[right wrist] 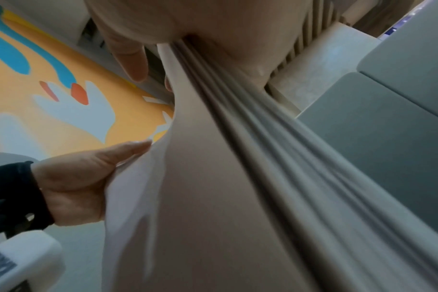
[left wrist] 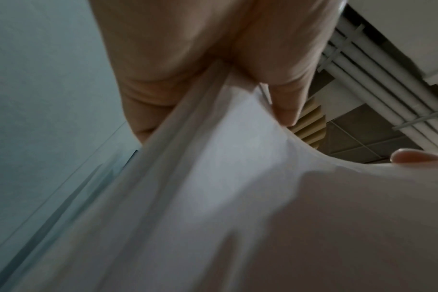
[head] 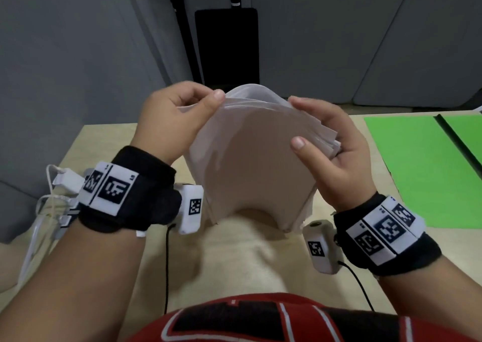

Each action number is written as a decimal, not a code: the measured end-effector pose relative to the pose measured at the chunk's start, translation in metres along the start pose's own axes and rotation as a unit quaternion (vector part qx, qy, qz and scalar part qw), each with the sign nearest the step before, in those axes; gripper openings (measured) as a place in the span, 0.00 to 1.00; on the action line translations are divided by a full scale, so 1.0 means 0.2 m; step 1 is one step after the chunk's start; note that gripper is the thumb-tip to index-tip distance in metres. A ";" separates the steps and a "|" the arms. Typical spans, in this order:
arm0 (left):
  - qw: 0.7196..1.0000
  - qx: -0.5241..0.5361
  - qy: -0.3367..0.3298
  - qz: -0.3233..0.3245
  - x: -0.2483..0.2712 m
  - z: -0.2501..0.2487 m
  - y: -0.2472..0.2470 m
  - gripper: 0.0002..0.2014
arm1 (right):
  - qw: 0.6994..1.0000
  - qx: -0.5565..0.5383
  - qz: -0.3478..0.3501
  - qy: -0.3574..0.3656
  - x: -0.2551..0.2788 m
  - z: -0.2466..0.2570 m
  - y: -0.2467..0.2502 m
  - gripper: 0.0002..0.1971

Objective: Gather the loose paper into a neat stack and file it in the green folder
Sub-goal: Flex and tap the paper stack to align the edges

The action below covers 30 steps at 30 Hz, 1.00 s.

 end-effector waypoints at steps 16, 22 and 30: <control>0.999 -0.024 -0.011 -0.032 0.00 -0.02 0.00 0.03 | 0.998 0.001 -0.055 0.008 -0.02 0.01 -0.01 0.10; 0.998 -0.024 -0.004 -0.053 0.02 0.00 0.07 0.14 | 0.991 0.033 -0.130 -0.022 -0.01 -0.04 0.04 0.12; 0.972 0.208 0.008 0.111 0.04 0.18 0.02 0.24 | 0.979 -0.044 -0.099 -0.171 0.05 -0.17 0.01 0.29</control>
Point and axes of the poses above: each hand's wrist, its own x-axis away from the middle knuckle, its own y-axis out of the back of the hand, z = x × y, the point moved 3 cm from there along -x, towards the middle knuckle, and after that the axes turned 10 degrees about y, right-handed, at the moved point
